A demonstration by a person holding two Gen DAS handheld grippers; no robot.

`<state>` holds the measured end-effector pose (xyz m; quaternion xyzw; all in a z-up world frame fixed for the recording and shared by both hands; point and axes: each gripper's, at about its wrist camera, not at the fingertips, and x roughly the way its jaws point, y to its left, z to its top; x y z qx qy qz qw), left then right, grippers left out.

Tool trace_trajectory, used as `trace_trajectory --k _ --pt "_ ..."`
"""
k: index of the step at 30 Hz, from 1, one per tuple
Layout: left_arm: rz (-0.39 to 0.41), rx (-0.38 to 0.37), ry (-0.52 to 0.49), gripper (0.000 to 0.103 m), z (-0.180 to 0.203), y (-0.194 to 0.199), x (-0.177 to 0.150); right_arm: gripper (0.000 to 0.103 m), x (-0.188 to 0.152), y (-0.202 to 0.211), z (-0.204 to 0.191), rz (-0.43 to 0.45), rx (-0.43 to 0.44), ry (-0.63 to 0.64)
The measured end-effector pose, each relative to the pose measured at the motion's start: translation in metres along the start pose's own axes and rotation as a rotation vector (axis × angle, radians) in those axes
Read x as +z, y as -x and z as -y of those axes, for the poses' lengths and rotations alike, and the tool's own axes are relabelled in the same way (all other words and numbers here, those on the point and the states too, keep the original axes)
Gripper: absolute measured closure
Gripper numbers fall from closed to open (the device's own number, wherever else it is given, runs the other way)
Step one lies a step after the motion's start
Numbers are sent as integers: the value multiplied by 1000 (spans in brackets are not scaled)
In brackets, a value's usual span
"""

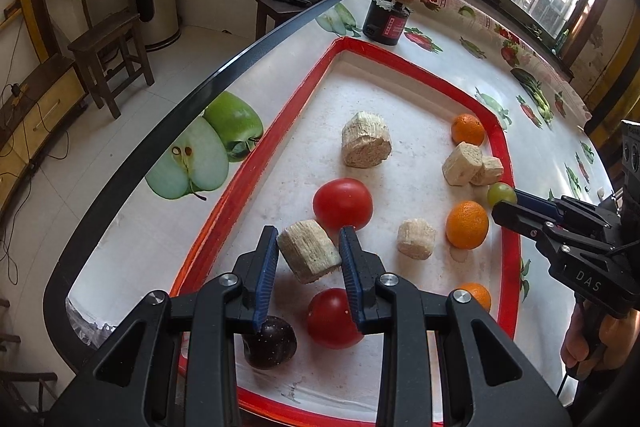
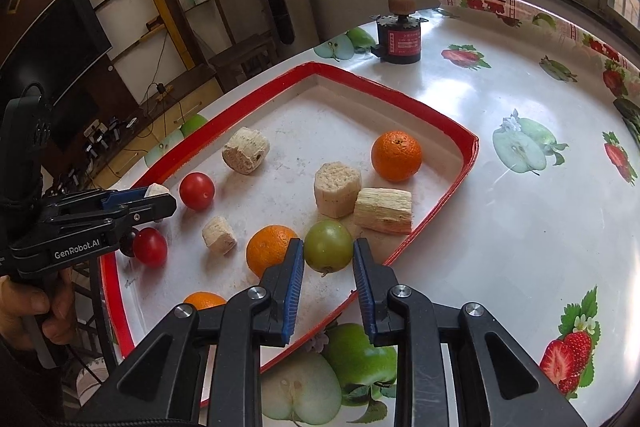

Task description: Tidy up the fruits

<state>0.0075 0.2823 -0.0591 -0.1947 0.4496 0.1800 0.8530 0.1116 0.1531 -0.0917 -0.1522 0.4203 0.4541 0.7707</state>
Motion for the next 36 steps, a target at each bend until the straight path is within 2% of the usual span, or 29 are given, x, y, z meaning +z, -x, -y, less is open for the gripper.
trace_trajectory --k 10,14,20,24,29,31,33,36 --pt "-15 18 2 73 -1 -2 -5 76 -1 -3 -3 -9 10 10" --pt "-9 36 -8 60 2 1 -7 68 -3 1 -6 -6 23 11" --pt "-5 35 -10 59 5 9 -13 60 -6 11 -9 6 23 20" --pt "4 36 -17 57 7 17 -20 51 -9 20 -8 19 14 20" --pt "23 33 -30 56 11 32 -30 50 -15 34 -6 34 19 18" --pt "35 38 -30 53 12 39 -35 47 -18 39 -6 38 20 23" --pt "49 44 -32 43 13 45 -40 42 -21 43 -7 41 25 33" --pt "60 53 -42 43 17 53 -47 42 -25 46 -6 44 36 38"
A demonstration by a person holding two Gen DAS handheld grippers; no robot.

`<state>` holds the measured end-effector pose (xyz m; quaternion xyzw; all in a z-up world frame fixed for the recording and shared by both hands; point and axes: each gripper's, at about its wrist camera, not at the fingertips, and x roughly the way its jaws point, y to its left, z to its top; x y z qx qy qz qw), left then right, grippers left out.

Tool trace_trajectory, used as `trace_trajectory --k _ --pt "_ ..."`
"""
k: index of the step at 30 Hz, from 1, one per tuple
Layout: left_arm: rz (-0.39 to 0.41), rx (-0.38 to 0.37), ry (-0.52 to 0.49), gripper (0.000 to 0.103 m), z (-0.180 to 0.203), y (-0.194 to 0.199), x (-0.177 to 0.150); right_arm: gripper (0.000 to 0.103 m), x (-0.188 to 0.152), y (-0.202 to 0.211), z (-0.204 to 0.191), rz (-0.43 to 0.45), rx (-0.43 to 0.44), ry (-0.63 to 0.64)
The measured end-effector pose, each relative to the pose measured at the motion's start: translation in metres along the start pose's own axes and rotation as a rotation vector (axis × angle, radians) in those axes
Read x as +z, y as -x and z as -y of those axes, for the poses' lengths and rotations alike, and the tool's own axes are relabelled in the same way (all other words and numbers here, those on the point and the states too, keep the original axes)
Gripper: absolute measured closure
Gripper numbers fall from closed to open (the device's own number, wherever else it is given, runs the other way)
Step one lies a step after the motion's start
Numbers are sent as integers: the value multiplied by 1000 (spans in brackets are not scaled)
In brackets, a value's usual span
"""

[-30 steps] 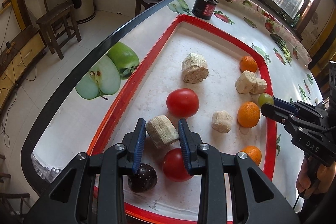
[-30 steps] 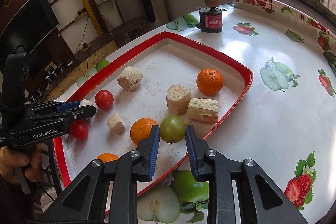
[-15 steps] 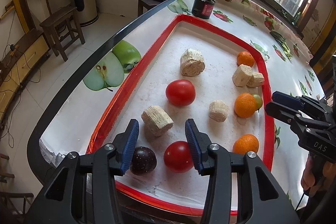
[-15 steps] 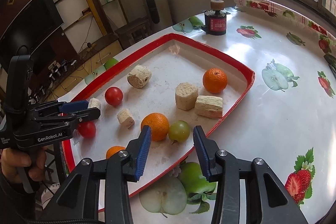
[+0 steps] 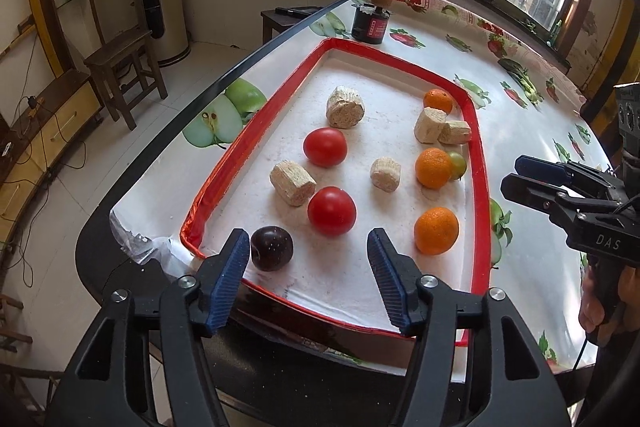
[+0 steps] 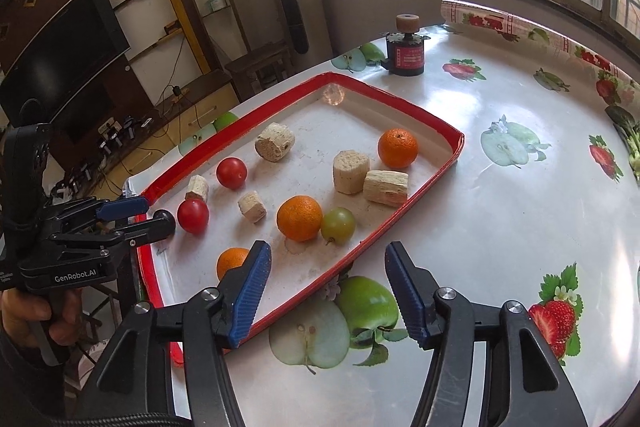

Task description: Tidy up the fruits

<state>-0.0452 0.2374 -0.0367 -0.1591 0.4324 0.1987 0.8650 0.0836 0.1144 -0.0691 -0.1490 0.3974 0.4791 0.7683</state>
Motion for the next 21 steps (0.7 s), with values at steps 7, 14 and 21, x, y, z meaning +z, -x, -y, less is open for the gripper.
trace_trajectory --k 7,14,21 --pt "-2 17 -22 42 8 13 -14 35 -7 9 -2 8 23 27" --pt "30 16 -29 39 14 24 -26 29 -16 22 -13 37 57 113" --pt "76 35 -63 29 19 39 -36 18 -28 41 -22 97 93 206"
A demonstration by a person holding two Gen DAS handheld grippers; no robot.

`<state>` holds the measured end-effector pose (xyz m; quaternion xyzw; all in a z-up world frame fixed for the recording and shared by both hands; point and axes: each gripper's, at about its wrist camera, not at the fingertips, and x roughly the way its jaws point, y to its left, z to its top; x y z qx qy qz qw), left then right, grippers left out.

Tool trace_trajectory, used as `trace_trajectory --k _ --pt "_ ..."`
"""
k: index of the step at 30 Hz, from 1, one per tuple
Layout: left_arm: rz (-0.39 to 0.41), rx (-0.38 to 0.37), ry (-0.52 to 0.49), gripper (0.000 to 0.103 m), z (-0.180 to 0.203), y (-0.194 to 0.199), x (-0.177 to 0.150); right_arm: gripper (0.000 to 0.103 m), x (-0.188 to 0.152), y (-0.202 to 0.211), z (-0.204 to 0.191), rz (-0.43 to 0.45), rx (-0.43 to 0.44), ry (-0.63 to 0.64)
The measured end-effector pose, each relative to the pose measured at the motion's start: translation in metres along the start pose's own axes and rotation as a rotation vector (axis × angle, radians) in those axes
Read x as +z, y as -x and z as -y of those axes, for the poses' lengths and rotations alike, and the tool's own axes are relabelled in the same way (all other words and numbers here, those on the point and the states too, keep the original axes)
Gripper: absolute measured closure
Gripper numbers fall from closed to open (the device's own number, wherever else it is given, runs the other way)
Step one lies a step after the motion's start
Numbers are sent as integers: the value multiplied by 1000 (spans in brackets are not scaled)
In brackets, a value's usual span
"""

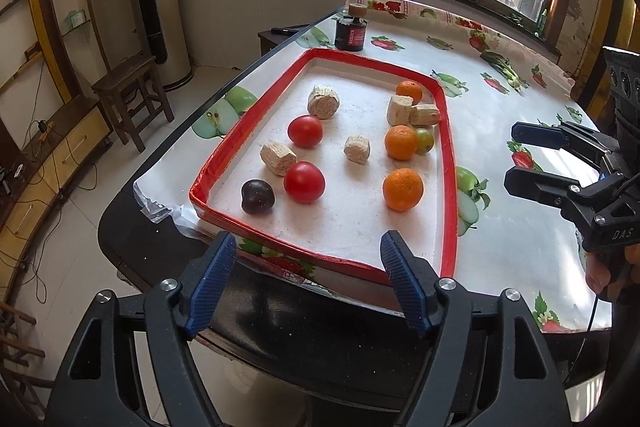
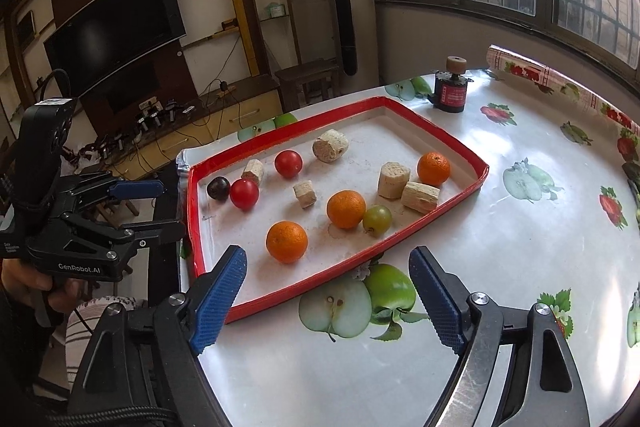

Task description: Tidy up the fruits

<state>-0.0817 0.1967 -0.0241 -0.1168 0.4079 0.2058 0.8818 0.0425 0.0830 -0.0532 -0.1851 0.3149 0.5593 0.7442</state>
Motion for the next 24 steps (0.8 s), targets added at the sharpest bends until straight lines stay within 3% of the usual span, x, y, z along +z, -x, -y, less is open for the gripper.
trace_trajectory --k 10,14,18,24 --pt "90 36 -17 28 1 28 -6 13 -17 16 -1 17 10 69" --pt "153 55 -39 19 6 46 -3 13 -21 21 -1 24 8 85" --pt "185 81 -80 19 14 60 1 13 -18 33 -2 50 26 101" --pt "244 99 -102 19 21 81 7 3 -6 59 -12 103 8 177"
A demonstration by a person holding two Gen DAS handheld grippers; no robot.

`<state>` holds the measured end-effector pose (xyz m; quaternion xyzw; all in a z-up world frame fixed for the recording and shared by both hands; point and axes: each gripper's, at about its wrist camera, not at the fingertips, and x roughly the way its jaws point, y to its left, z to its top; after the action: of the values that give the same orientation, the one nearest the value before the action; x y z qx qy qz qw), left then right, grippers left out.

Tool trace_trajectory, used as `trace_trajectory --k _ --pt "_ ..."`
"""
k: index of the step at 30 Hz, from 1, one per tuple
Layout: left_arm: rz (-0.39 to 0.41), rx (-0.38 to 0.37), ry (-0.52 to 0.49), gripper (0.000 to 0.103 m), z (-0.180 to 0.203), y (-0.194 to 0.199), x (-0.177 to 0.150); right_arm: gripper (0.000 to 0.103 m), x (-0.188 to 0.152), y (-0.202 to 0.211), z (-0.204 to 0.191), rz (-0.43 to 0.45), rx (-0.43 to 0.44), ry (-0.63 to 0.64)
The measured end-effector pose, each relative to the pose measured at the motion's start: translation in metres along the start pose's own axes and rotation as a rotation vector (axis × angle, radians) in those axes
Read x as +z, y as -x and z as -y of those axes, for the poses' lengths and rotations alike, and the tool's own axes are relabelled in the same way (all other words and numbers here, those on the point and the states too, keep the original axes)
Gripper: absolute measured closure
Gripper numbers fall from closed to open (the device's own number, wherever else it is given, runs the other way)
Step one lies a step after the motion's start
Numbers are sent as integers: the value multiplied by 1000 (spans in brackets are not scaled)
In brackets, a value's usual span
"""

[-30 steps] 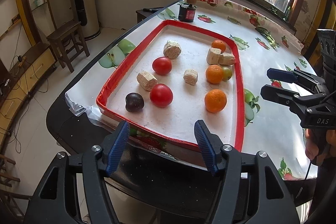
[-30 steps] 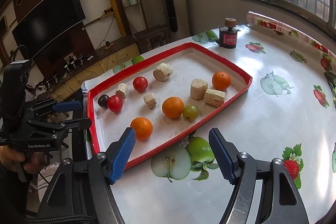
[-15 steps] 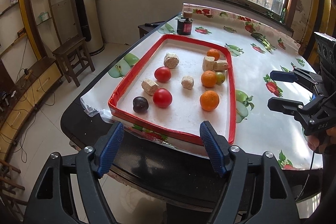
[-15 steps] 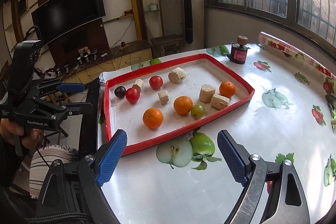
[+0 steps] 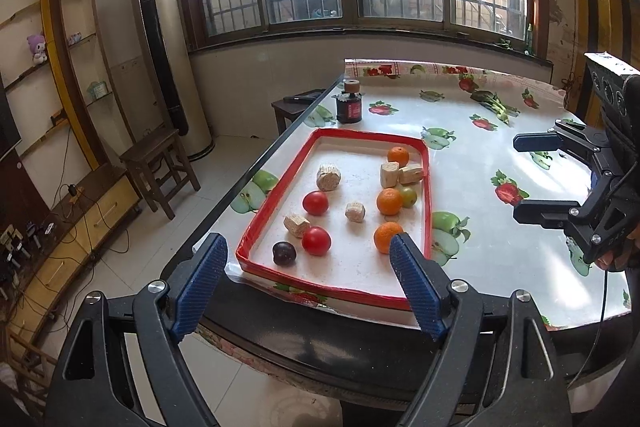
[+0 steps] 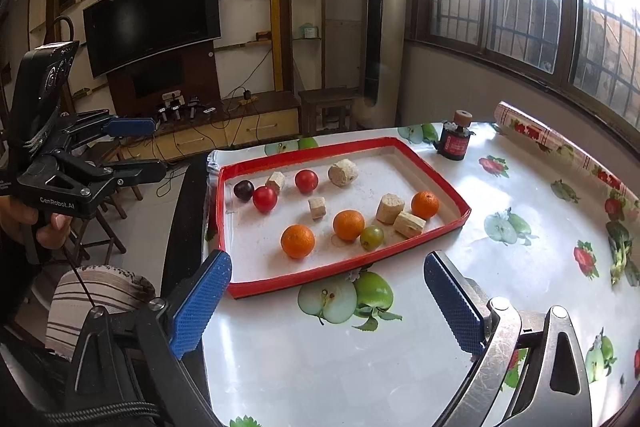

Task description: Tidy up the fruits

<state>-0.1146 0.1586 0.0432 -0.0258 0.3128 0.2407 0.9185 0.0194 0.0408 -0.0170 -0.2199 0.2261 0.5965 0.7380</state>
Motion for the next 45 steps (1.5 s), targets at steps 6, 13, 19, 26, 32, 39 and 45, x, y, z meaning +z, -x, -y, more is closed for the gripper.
trace_trajectory --k 6,13,19,26,32,39,45 --pt "52 8 6 19 -2 14 7 2 10 16 -4 31 1 37" --pt "68 17 -7 19 2 18 7 2 11 19 -7 40 7 45" --pt "49 6 12 19 1 15 5 2 12 21 -10 46 11 55" --pt "44 11 3 19 5 13 2 2 11 22 -11 48 11 53" --pt "37 21 -1 19 6 13 0 2 10 21 -11 44 4 56" --pt "38 18 2 19 6 13 -1 2 10 21 -11 46 7 53" --pt "38 23 -6 19 8 12 -1 2 9 21 -12 49 10 52"
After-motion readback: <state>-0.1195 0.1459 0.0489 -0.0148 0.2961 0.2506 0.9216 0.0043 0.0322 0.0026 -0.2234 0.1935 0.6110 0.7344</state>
